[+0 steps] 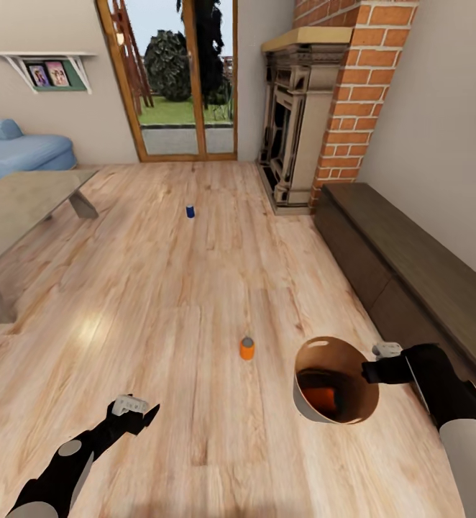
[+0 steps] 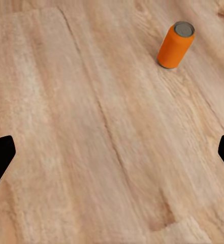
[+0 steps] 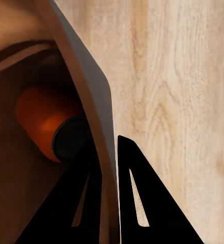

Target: Put the three can of soda from the living room inside the tash can in the kitchen.

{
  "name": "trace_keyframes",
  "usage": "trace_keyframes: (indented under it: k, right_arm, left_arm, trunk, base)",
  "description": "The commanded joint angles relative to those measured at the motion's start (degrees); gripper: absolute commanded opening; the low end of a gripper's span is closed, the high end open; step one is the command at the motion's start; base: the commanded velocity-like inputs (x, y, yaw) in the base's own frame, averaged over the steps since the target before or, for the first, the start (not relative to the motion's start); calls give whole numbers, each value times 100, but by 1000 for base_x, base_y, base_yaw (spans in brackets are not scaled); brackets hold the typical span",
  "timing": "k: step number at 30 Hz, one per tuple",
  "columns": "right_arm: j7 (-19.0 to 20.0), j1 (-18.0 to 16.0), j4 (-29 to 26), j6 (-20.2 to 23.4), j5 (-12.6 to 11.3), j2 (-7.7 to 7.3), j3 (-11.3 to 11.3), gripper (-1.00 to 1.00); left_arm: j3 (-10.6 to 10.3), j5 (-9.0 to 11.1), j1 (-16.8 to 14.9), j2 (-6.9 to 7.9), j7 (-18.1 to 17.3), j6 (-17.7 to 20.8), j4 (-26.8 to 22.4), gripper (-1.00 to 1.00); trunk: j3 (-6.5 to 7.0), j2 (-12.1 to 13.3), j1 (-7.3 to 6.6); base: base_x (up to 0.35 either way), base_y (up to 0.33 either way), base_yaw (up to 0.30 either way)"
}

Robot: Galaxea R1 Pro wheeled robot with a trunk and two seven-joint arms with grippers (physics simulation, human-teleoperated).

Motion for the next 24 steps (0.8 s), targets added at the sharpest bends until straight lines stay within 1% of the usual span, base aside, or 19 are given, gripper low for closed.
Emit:
trace_keyframes:
  k: [1, 13, 24]
  right_arm:
    - [21, -2, -1, 43, -110, 1, -2, -100]
    - [15, 4, -1, 46, -109, 4, -4, -100]
    - [15, 5, -1, 52, -109, 29, 4, -100]
  left_arm:
    - [0, 0, 0, 0, 0, 0, 0, 100]
    - [0, 0, 0, 0, -3, -1, 0, 100]
    - [0, -15, 0, 0, -2, -1, 7, 100]
  trunk:
    - [5, 0, 0]
    - [63, 0, 0]
    - [118, 0, 0]
  base:
    - [322, 0, -242]
    - [323, -4, -240]
    - [319, -118, -213]
